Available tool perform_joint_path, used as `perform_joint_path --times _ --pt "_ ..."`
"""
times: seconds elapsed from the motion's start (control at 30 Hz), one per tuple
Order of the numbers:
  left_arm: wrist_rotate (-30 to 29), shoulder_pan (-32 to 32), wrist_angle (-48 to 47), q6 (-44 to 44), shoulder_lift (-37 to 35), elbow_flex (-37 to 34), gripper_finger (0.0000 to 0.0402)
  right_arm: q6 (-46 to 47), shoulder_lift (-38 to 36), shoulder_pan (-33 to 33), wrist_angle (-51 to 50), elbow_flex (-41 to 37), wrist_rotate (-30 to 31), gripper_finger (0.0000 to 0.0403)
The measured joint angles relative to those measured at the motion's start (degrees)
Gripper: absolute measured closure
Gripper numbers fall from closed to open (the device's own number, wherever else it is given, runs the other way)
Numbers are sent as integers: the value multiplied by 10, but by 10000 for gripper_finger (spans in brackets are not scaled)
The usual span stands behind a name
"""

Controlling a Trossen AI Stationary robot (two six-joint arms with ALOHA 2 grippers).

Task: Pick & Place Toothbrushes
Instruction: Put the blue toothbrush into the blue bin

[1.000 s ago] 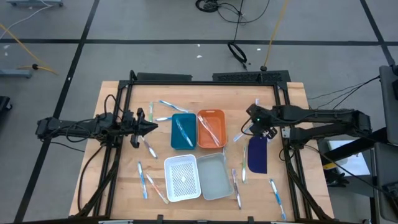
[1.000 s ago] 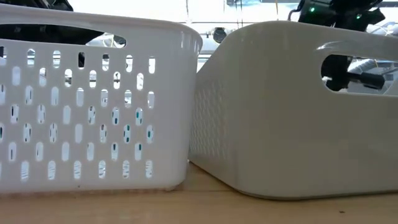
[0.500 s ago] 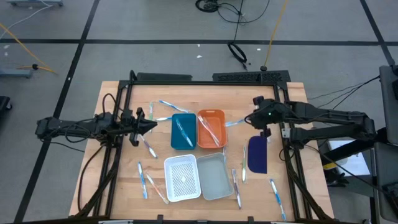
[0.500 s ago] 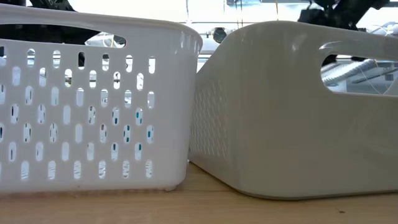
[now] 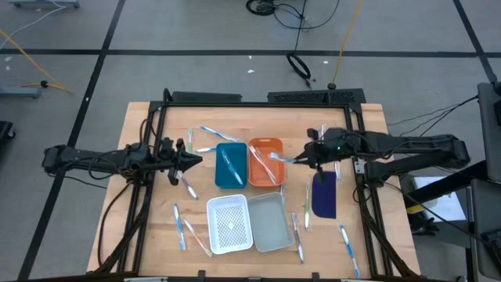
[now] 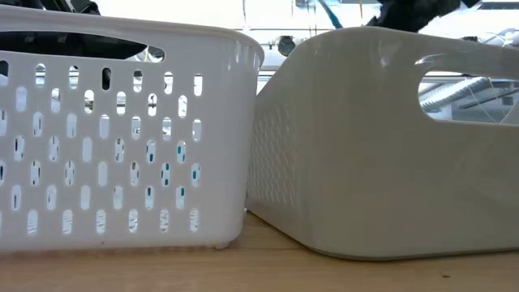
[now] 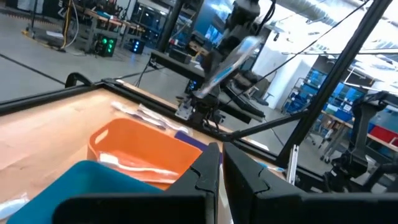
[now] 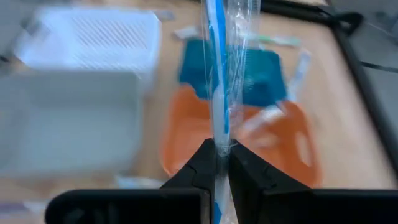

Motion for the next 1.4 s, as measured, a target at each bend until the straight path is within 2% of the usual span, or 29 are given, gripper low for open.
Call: perform_joint_path --times 0.2,0.33,0.57,0.7,0.9,1.4 --pt "4 0 0 15 2 0 382 102 22 25 93 0 -106 385" --pt "3 0 2 10 2 0 382 160 26 37 133 0 -141 385" --pt "2 0 65 9 2 0 382 250 27 55 204 0 -140 385" --pt "1 0 105 8 2 0 382 299 46 65 271 0 -111 385" --pt "-3 0 141 -34 2 0 382 335 107 75 406 0 -93 385" --pt "2 0 192 -28 3 4 382 399 238 75 593 0 -48 385"
